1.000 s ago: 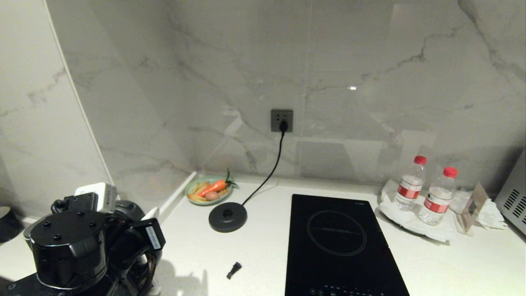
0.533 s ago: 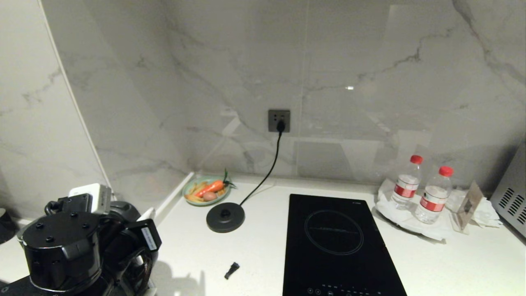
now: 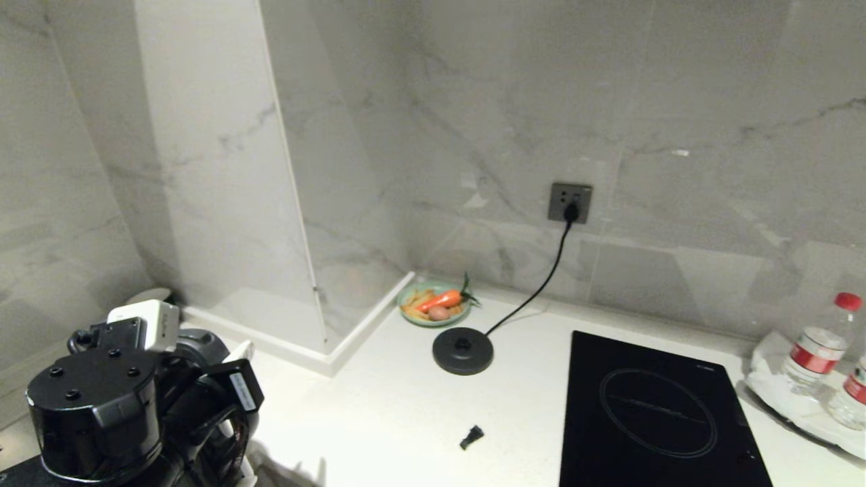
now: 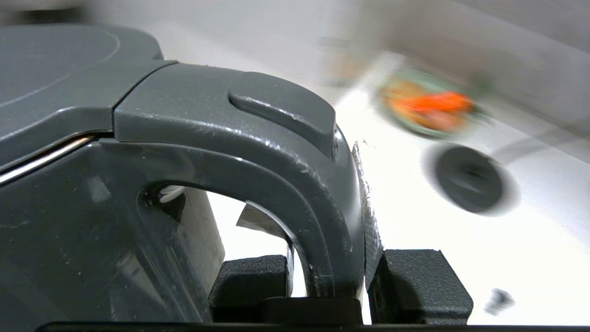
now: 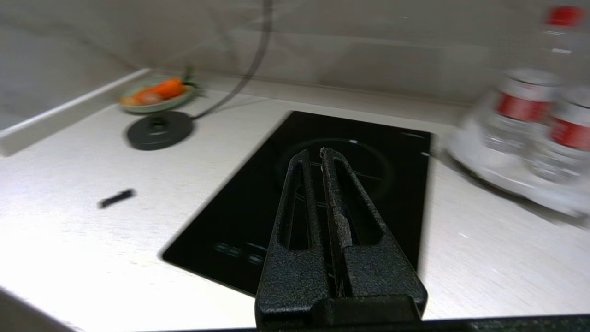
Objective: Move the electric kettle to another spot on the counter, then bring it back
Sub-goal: Place it by the sink
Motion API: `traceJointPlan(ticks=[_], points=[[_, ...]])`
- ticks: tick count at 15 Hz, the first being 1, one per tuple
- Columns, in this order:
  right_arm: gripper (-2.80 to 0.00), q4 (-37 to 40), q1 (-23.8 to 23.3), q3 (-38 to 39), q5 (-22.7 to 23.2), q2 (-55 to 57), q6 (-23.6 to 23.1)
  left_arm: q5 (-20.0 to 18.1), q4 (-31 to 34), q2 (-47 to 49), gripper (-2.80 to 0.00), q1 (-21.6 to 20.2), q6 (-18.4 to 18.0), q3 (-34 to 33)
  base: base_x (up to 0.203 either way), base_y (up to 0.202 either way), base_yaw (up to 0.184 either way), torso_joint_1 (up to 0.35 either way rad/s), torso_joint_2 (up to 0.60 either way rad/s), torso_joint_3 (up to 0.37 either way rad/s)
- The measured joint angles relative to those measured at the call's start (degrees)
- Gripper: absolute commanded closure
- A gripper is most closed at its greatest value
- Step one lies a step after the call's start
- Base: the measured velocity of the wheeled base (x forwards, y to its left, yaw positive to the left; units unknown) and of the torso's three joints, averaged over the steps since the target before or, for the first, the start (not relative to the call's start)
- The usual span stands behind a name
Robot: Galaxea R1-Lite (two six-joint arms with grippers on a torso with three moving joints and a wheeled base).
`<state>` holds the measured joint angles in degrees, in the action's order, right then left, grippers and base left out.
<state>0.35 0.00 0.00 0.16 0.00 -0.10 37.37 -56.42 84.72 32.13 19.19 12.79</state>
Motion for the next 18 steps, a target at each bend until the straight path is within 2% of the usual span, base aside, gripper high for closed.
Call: traceJointPlan(ticks=[13, 15, 18], points=[[0.00, 0.00, 0.00, 0.00, 0.00, 0.00, 0.02, -0.13, -0.02, 0.04, 0.00, -0.15, 0.02, 0.18, -0.001, -0.008, 0.175, 0.003, 0.00, 0.002], [0.00, -0.01, 0.00, 0.00, 0.00, 0.00, 0.02, -0.08, 0.00, 0.37, 0.00, -0.28, 0.01, 0.24, 0.002, 0.000, 0.119, 0.002, 0.00, 0.001], [0.00, -0.02, 0.00, 0.00, 0.00, 0.00, 0.02, -0.11, 0.02, 0.77, 0.00, -0.32, 0.02, 0.33, 0.000, 0.000, 0.000, 0.000, 0.00, 0.000]])
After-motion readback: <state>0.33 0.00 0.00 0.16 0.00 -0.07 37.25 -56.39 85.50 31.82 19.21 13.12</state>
